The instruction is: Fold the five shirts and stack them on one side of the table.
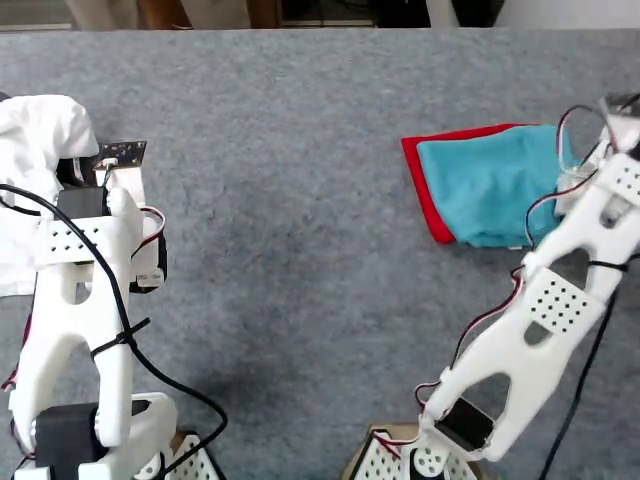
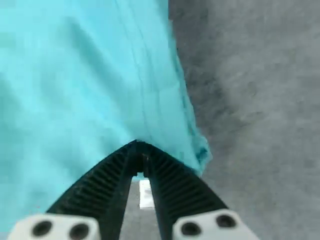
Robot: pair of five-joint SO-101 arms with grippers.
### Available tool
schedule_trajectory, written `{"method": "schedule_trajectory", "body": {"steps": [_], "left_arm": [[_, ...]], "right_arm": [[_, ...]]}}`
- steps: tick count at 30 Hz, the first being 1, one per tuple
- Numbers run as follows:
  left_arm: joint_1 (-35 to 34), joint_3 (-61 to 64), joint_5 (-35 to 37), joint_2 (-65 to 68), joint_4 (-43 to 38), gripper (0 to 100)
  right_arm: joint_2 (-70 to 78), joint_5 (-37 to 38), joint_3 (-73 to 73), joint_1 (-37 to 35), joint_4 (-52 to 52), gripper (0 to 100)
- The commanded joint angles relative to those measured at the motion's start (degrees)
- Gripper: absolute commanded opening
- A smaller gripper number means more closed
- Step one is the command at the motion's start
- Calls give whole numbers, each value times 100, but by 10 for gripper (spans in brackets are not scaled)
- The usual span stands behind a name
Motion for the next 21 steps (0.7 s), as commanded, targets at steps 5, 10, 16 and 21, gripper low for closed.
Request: {"method": "schedule_trajectory", "body": {"steps": [5,10,16,21], "left_arm": [[-35,-70,-26,-171,35,19],[-9,-79,-26,-145,-9,19],[-18,-97,-26,-180,18,19],[-264,-229,-35,-189,44,19]], "right_arm": [[136,44,-708,207,176,3],[-303,18,-1789,57,448,3],[-1015,0,-1587,-479,448,3],[-1560,-659,-163,-1024,448,3]]}}
